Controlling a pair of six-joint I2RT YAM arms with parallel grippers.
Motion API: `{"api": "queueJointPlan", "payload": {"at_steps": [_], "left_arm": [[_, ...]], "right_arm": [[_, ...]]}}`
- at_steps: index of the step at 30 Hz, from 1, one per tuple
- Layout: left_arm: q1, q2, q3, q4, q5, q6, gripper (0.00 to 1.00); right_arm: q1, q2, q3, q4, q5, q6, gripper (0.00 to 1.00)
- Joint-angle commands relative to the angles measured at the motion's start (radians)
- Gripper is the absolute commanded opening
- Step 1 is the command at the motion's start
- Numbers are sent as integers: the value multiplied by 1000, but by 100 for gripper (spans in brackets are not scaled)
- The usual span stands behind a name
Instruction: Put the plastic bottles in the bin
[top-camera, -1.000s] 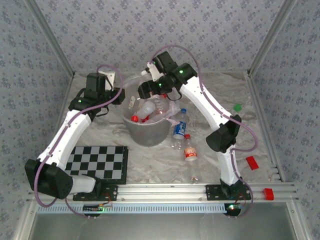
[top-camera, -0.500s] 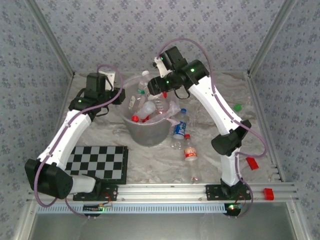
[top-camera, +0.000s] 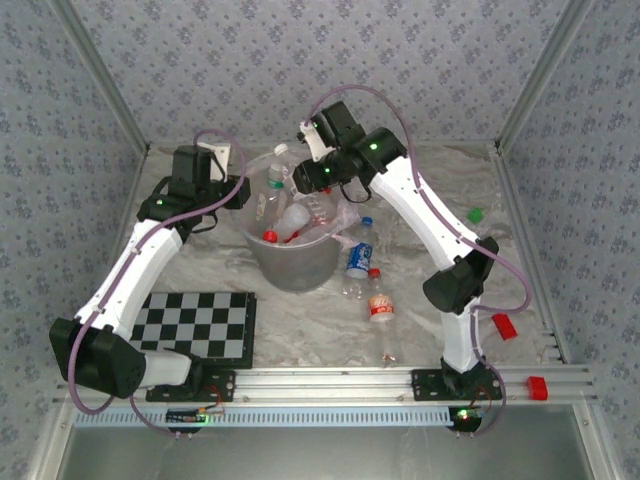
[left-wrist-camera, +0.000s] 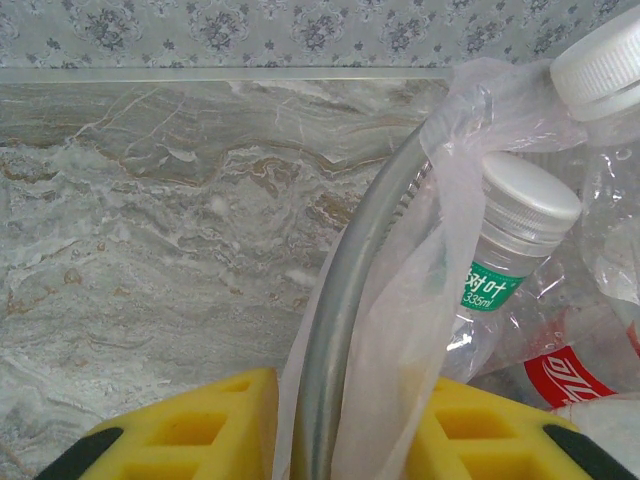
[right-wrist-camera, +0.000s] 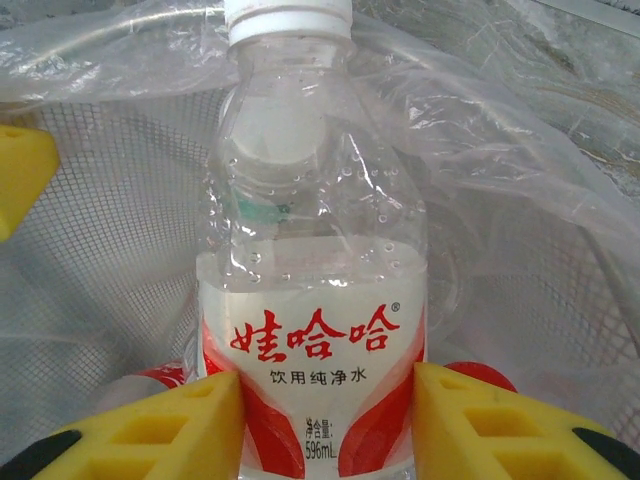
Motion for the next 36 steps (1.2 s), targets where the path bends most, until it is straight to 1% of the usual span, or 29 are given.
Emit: {"api": "queueJointPlan", "payload": {"at_steps": [1,2,5,7,9,12,13,15,17,20,21,23,24,26,27,32,36], "left_arm": [[-8,5,-2,-52,1,18,34],[-8,6,-1,-51,1,19,34],[-8,7,-2,-52,-1,19,34],[-8,9,-2,-50,2,18,34],[-8,10,-1,-51,4,15,34],[-8,11,-2,-49,7,15,34],[-8,10,-2,-50,7,15,34],[-8,9,-2,-50,7,15,34],[-8,10,-2,-49,7,16,34],[-8,7,-1,-52,7,18,34],[-8,6,-2,-52,6,16,34],[-9,0,-2,-52,4,13,34],[-10,-4,-2,-50,4,12,34],[-10,-9,-2,-51,-1,13,34],[-10,-11,-1,-51,-3,13,34],[-10,-1,-2,-51,-2,12,34],[-10,3,-4,-49,-1,7,34]], "right_arm": [[10,-3,26,-90,-40,3,53],[6,-26,47,-85,-47,6,56],[-19,-109,69,-56,-60,18,63],[-41,-169,53,-36,-64,26,68],[-68,-237,-2,-12,-43,35,73],[-136,-363,-170,84,-17,59,97],[-167,-409,-251,135,-24,76,100],[-241,-498,-421,253,-50,129,100],[-316,-588,-626,410,-85,185,100],[-406,-674,-875,585,-147,307,100],[-423,-676,-904,576,-138,331,100],[-432,-641,-885,406,1,372,100],[-432,-617,-867,341,34,359,100],[-427,-576,-851,261,61,325,100],[-424,-569,-864,261,61,328,100],[-394,-553,-995,383,58,403,100],[-369,-473,-1001,397,101,451,100]]}}
